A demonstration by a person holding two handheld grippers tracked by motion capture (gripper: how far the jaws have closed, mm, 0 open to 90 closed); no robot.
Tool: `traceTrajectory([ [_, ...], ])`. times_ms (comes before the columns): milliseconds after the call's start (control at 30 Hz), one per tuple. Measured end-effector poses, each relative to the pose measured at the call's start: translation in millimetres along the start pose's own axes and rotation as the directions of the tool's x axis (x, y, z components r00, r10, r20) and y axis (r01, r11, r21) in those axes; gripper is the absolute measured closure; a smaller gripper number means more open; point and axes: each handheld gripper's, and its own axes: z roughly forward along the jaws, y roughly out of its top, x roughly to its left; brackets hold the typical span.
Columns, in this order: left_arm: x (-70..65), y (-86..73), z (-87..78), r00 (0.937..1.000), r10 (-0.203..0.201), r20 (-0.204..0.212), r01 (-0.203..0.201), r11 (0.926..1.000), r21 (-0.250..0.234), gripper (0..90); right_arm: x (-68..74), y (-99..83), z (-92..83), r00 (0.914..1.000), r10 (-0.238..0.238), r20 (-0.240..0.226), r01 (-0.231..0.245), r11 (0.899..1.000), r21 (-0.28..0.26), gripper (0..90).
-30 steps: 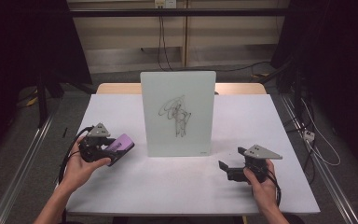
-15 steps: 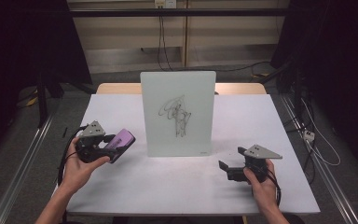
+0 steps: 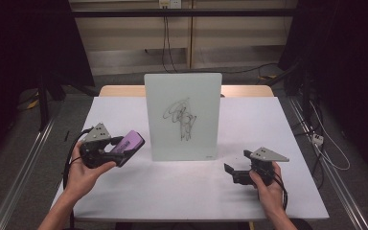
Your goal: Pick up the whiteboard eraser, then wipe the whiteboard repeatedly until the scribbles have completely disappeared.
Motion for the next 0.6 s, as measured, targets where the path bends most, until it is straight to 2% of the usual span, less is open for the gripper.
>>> traceTrajectory([
  [233,-8.1,12.5,-2.2,0.9996,0.029,0.004,-0.029,0.9992,-0.028,41.0,0.2,-0.5,-0.7,1.0000,-0.001,-0.005,0.001,1.000,-0.001,5.4],
  [533,-13.8,29.6,-1.8,0.9981,0.061,0.009,-0.060,0.9973,-0.041,41.0,0.4,-0.7,-2.3,0.9999,-0.006,-0.011,0.006,1.000,-0.009,5.4],
  [600,-15.4,32.6,-1.6,0.9982,0.059,0.013,-0.058,0.9969,-0.052,41.0,0.2,-0.5,-2.2,0.9999,-0.010,-0.011,0.010,1.000,-0.011,5.4],
])
